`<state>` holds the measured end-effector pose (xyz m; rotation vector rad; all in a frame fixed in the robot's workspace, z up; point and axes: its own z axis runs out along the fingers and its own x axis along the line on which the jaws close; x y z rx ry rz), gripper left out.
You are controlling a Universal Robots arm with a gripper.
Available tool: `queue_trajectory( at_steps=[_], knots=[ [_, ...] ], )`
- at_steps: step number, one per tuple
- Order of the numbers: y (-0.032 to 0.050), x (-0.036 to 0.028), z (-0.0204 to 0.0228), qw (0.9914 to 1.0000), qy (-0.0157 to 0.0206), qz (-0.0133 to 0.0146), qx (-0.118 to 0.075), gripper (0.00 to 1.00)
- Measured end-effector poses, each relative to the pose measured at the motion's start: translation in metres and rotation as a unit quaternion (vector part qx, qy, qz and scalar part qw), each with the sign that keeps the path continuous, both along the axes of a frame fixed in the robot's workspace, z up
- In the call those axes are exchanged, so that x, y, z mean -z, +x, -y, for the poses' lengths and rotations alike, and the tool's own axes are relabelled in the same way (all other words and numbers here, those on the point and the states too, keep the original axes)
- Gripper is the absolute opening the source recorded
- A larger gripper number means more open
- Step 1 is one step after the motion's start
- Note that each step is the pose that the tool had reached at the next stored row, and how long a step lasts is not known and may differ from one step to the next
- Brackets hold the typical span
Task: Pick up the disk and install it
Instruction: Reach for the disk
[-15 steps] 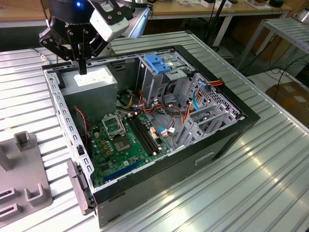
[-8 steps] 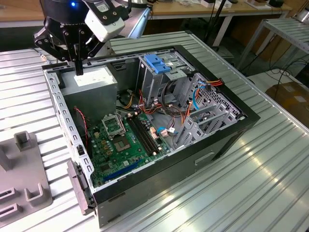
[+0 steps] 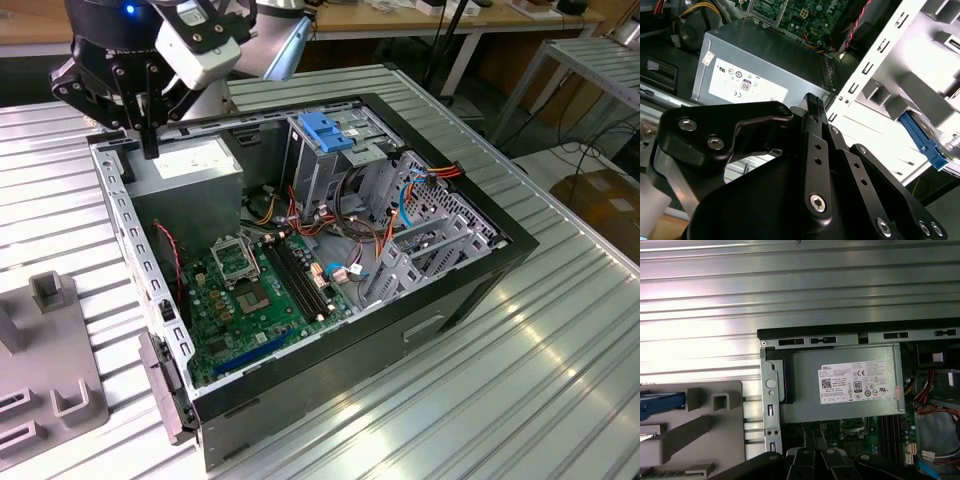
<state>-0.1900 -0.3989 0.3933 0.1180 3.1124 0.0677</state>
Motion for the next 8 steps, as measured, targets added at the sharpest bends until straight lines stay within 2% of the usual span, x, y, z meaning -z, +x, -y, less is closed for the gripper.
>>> queue_trajectory(
  at_steps=[8],
  knots=[
    [-0.0122, 0.0000, 0.0000, 1.00000, 0.0000, 0.0000, 0.000, 0.10]
  ],
)
